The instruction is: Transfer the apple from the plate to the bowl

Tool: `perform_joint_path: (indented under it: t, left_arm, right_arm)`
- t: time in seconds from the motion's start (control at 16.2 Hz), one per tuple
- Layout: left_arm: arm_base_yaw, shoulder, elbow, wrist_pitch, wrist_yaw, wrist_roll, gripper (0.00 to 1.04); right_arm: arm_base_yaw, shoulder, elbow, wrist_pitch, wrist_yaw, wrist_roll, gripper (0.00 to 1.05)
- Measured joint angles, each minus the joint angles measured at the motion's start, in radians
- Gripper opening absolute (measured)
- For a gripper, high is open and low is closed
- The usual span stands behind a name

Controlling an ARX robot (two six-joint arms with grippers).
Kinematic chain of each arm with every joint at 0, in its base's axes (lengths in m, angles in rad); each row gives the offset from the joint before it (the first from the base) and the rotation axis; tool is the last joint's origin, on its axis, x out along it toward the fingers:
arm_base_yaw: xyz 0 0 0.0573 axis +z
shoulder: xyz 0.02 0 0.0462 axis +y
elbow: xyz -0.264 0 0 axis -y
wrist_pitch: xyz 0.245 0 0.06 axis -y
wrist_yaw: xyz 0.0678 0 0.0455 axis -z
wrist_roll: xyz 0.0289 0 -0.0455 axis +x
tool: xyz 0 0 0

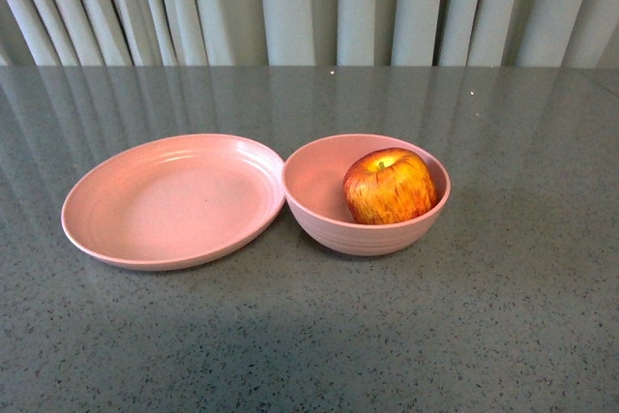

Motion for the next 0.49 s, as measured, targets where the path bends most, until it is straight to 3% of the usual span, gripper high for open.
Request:
perform_joint_path:
  t: [0.37, 0.49]
  left_arm:
    - [0.0, 0.0, 0.0, 0.01, 0.001, 0.0, 0.01]
    - [0.0, 0.0, 0.0, 0.01, 0.001, 0.0, 0.23]
  right_arm:
    - [0.0, 0.0, 0.0, -0.001, 0.0, 0.0, 0.98]
    - [0.0, 0.0, 0.0, -0.001, 0.0, 0.0, 0.98]
